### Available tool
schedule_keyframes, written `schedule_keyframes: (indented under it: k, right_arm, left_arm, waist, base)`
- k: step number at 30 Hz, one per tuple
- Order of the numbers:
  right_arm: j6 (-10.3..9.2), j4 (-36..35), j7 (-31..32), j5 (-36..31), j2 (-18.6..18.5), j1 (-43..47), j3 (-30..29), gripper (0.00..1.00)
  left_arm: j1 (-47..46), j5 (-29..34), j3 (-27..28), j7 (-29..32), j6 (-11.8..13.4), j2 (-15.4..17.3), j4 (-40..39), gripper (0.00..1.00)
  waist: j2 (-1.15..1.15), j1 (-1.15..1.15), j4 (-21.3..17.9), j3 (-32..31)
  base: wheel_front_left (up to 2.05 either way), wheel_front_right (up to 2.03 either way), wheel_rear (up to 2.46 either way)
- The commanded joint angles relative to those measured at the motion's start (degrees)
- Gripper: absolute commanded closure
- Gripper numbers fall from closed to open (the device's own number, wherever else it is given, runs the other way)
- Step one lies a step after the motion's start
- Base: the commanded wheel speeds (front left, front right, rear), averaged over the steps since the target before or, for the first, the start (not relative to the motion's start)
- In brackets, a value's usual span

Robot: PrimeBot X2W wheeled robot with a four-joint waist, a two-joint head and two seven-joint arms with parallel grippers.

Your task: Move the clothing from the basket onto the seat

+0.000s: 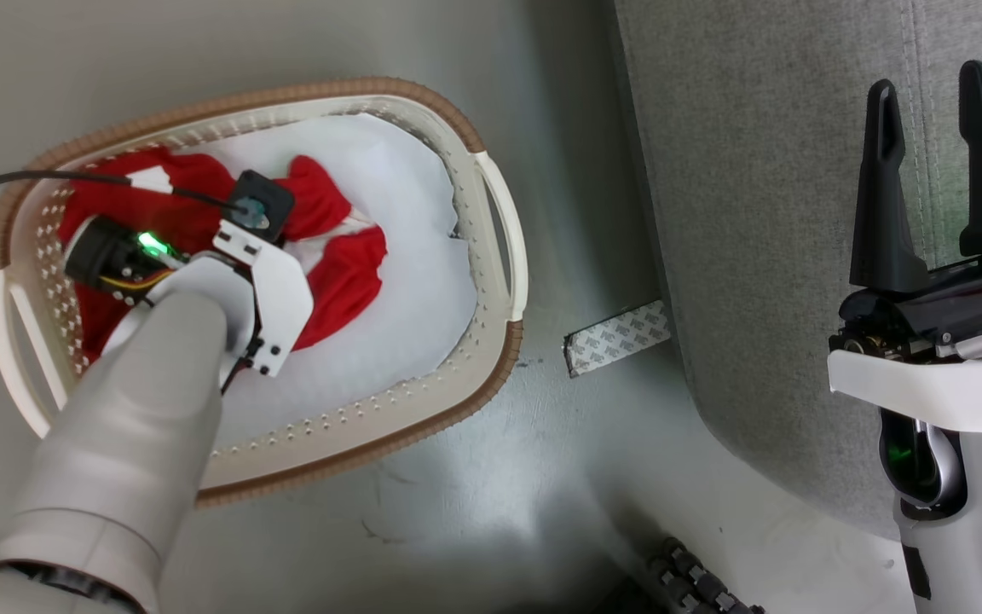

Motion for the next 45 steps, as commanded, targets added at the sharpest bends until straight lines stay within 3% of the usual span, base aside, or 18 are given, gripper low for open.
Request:
schedule_keyframes:
  k: [1,8,21,32,45]
  right_arm:
    - [-0.13,0.7,0.0,0.3,0.0,0.3,-0.2,0.00]
    - [-0.13,3.0,0.0,-1.3,0.0,1.5,-1.8,0.00]
    - [-0.13,10.1,0.0,-7.1,-0.1,10.6,-5.9,0.00]
    - [-0.13,14.0,0.0,-9.3,-0.1,19.9,-6.0,0.00]
    - [-0.13,16.8,0.0,-9.2,-0.1,27.7,-3.6,0.00]
  left_arm:
    - [1.4,-0.4,-0.3,-0.4,-0.2,0.2,1.2,1.00]
    - [3.4,-3.2,-0.6,-4.9,-0.2,-3.0,1.3,1.00]
    - [13.0,-15.2,-2.0,-13.3,-0.2,-8.7,-1.6,1.00]
    - [18.6,-27.9,-3.8,-16.3,-0.2,-9.0,-12.0,1.00]
    - [21.6,-31.9,-0.1,-16.9,2.4,-7.0,-24.8,1.00]
  waist:
    - [0.00,0.00,0.4,-0.9]
    - [0.00,0.00,4.1,-7.7]
    - [0.00,0.00,13.5,-30.5]
    - [0.00,0.00,18.1,-45.8]
    - [0.00,0.00,20.2,-55.8]
  base:
    - [0.00,0.00,0.00]
    - [0.00,0.00,0.00]
    - [0.00,0.00,0.00]
    - [0.00,0.00,0.00]
    - [0.00,0.00,0.00]
